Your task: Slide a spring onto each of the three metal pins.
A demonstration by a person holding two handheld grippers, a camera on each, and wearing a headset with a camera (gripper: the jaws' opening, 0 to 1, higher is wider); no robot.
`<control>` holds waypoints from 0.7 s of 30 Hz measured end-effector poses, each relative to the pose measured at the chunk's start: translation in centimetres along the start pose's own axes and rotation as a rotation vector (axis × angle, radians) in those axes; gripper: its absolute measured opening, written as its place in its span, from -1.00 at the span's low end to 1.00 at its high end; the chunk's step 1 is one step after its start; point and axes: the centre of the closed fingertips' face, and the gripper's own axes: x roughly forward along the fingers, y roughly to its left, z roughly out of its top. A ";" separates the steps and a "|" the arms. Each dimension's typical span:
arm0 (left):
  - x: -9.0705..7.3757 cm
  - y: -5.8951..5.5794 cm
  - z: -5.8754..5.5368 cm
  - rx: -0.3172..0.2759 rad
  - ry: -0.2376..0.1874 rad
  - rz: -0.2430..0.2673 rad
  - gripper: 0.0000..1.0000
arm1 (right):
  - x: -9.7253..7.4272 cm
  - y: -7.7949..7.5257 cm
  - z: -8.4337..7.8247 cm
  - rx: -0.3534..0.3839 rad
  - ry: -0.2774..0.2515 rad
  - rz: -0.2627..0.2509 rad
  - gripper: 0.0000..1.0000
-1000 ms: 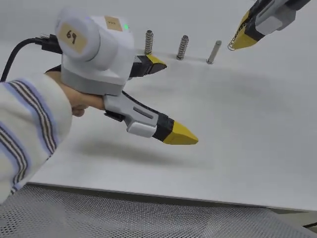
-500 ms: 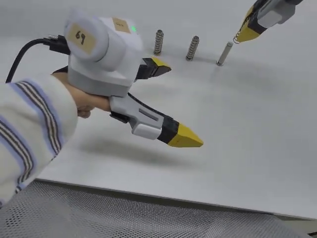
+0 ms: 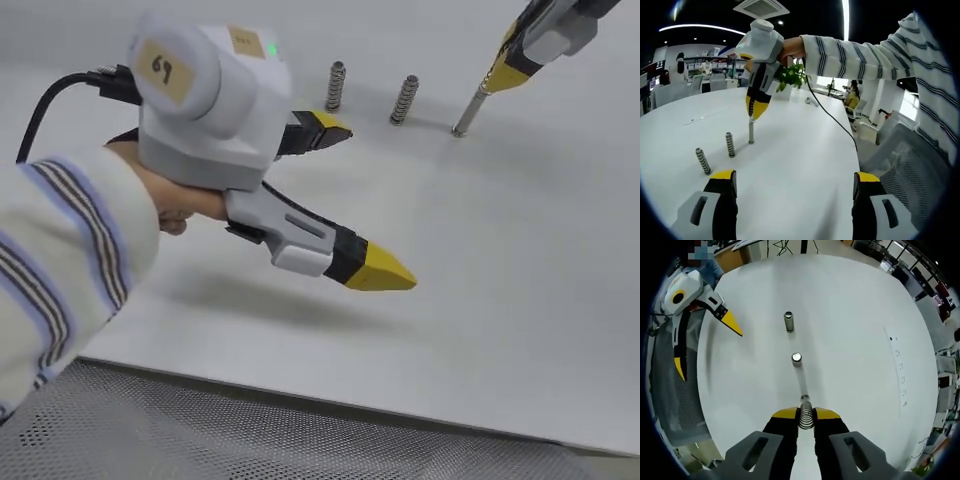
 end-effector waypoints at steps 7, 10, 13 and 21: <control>-0.4 0.3 -0.1 -0.009 0.002 0.020 0.88 | 0.9 -0.5 -0.1 -0.003 0.014 0.009 -0.83; -0.4 0.3 -0.2 -0.013 0.007 0.019 0.87 | 1.3 -0.5 -0.2 -0.008 0.024 0.012 -0.83; -0.5 0.3 -0.5 -0.023 0.020 0.018 0.88 | 1.6 -0.5 -0.2 -0.008 0.034 0.018 -0.83; -0.6 0.0 -1.4 -0.032 0.054 0.011 0.88 | 2.7 -0.6 -0.3 -0.024 0.047 0.025 -0.83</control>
